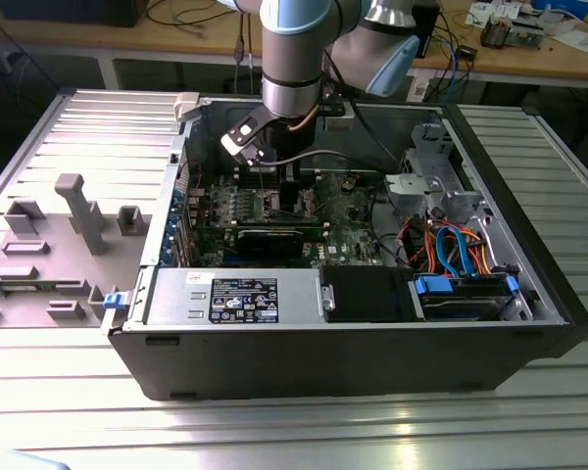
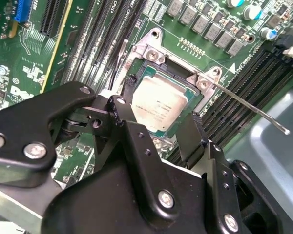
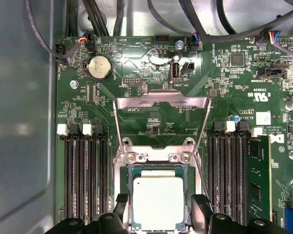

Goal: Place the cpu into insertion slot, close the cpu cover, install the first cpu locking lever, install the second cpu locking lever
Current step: 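Place the cpu into insertion slot, then close the cpu cover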

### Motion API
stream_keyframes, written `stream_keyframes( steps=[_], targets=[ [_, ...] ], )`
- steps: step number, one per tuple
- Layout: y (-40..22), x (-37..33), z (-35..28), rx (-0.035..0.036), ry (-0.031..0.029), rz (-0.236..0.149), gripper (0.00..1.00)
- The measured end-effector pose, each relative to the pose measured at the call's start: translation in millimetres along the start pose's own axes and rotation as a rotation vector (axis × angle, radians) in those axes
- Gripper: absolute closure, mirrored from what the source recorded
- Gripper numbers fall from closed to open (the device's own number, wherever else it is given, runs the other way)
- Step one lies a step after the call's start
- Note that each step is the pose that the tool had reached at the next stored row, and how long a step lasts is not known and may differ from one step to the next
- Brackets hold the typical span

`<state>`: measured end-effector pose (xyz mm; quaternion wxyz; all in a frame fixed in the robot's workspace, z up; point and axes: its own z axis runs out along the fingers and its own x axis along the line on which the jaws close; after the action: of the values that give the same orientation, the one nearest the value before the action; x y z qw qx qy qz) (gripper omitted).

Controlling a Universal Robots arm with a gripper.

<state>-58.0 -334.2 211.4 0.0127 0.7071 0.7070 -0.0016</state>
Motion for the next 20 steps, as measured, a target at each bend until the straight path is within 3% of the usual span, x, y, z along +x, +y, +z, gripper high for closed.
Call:
stream_keyframes(
  steps=[4,6,9,10,12,20],
  targets=[
    [0.2,0.0,-1.2,0.0032,0.0002,0.0,0.4],
    [0.3,0.0,-1.3,0.0033,0.0,0.0,0.59],
    [1.4,-0.1,-1.3,0.0034,-0.0002,0.0,0.77],
    [2.2,-0.1,-1.3,0.0035,-0.0002,0.0,0.77],
    [3.9,0.0,-1.2,0.0033,0.0,0.0,0.89],
    [5.4,0.0,-1.2,0.0033,0.0,0.0,0.89]
  ],
)
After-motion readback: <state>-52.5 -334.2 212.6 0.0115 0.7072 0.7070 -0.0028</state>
